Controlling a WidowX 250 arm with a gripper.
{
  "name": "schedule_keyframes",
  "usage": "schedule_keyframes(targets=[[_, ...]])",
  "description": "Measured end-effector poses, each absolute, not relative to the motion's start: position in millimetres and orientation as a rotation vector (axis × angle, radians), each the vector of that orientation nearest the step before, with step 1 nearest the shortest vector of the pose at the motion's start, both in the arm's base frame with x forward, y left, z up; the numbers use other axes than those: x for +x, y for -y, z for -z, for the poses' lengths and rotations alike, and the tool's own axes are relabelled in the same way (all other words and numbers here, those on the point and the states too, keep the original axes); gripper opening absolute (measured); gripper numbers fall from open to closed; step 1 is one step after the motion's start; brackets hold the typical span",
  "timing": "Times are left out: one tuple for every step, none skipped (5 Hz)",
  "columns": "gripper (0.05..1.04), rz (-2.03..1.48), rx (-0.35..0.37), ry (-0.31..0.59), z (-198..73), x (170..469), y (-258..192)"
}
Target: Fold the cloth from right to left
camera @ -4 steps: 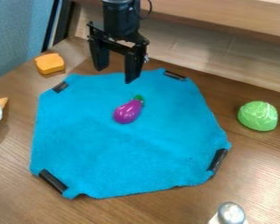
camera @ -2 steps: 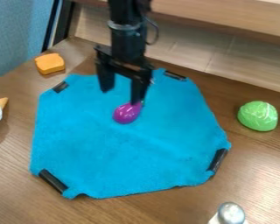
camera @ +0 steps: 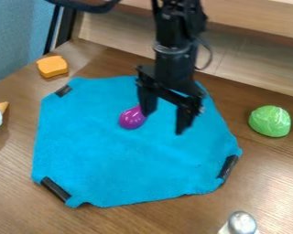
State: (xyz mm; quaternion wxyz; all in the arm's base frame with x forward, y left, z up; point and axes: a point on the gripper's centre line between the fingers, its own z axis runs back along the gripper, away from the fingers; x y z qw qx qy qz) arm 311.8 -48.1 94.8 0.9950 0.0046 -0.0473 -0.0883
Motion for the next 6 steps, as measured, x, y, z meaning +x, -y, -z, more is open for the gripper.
schedule_keyframes(targets=[[0.999, 0.204, 0.000, 0.134, -95.2, 310.0, 84.5], [0.999, 0.191, -0.005, 0.138, -84.8, 312.8, 103.1], [0.999, 0.165, -0.011, 0.150, -74.4, 323.3, 115.7], [0.999, 0.139, -0.003, 0.138, -60.9, 329.2, 121.1], [0.999, 0.123, 0.010, 0.121, -46.6, 329.7, 125.5], [0.999, 0.112, 0.013, 0.109, -36.9, 331.9, 128.7]])
